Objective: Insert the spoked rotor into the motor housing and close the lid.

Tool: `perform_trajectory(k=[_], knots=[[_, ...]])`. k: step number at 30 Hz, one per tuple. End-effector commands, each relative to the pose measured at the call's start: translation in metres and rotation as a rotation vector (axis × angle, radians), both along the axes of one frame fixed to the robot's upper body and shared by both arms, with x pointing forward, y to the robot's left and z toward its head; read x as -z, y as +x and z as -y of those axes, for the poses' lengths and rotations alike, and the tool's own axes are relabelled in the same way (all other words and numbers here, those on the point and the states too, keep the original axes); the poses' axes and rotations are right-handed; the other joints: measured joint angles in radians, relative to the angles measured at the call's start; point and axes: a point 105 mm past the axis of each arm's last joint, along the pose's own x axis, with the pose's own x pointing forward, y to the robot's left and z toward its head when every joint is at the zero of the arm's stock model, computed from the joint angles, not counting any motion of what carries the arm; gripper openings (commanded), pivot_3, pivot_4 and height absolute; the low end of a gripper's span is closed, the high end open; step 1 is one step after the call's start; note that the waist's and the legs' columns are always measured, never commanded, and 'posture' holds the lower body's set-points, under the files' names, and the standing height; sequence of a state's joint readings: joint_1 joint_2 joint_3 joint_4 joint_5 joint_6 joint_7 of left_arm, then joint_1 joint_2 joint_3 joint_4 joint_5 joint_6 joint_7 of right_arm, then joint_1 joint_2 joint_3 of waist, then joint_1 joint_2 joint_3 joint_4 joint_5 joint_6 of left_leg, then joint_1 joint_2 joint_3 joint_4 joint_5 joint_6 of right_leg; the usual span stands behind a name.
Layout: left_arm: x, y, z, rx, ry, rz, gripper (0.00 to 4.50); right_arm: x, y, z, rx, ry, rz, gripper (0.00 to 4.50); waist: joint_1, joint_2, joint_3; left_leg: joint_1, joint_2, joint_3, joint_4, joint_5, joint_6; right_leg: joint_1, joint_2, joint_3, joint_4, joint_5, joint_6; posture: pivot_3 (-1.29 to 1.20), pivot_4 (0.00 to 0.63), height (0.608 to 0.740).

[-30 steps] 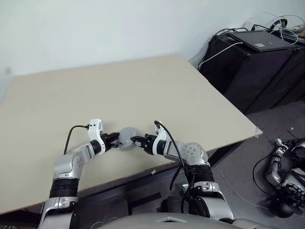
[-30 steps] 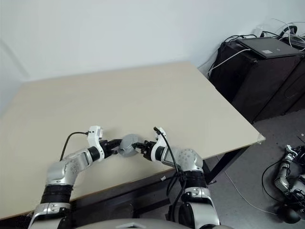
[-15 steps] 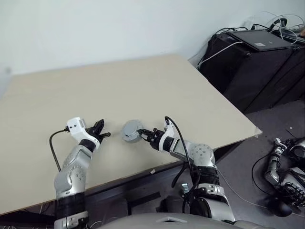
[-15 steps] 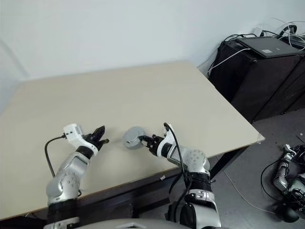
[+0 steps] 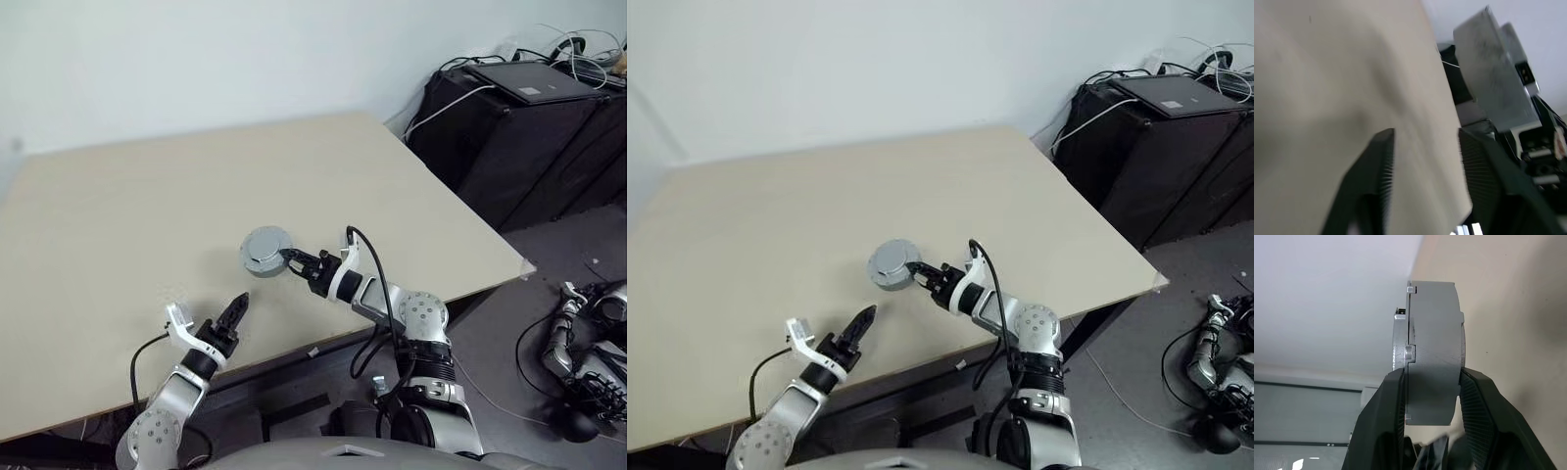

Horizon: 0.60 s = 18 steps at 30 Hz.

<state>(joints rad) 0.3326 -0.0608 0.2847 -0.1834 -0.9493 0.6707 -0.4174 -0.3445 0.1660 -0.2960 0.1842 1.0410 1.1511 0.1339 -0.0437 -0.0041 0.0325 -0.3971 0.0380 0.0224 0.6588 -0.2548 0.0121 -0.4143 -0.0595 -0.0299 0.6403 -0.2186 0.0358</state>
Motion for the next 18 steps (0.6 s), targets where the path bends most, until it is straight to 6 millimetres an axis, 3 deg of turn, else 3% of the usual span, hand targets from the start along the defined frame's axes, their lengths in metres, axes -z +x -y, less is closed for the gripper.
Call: perform_trajectory(k=[1,4,12,18], knots=[[-0.020,0.000,0.005,0.014,-0.102,0.080,3.55,-0.019,-0.017,-0.027,-0.057,0.152,0.027,1.30,0.000,0.000,0.000,0.000,0.000,0.000,0.000,0.000,0.000,0.000,0.000,0.000,0.000,0.000,0.000,0.00,0.000,0.740],[-0.025,-0.002,0.005,0.002,-0.167,0.101,4.50,-0.019,-0.018,-0.026,-0.067,0.148,0.026,1.30,0.000,0.000,0.001,-0.001,0.000,0.000,0.000,0.000,0.000,0.000,0.000,0.000,0.000,0.000,0.000,0.00,0.000,0.740],[-0.031,-0.002,0.000,-0.093,-0.352,0.127,4.50,-0.013,-0.030,-0.028,-0.126,0.130,0.003,1.30,0.000,0.000,0.001,-0.001,0.000,0.000,0.000,0.000,0.000,-0.001,0.000,0.000,-0.001,0.000,0.000,0.00,0.000,0.740],[-0.029,-0.006,0.009,-0.083,-0.455,0.094,4.50,-0.007,-0.040,-0.029,-0.182,0.106,-0.021,1.30,0.000,0.000,0.001,-0.001,0.000,0.000,0.000,0.000,0.000,0.000,0.000,0.000,-0.001,0.000,0.000,0.00,0.000,0.740]])
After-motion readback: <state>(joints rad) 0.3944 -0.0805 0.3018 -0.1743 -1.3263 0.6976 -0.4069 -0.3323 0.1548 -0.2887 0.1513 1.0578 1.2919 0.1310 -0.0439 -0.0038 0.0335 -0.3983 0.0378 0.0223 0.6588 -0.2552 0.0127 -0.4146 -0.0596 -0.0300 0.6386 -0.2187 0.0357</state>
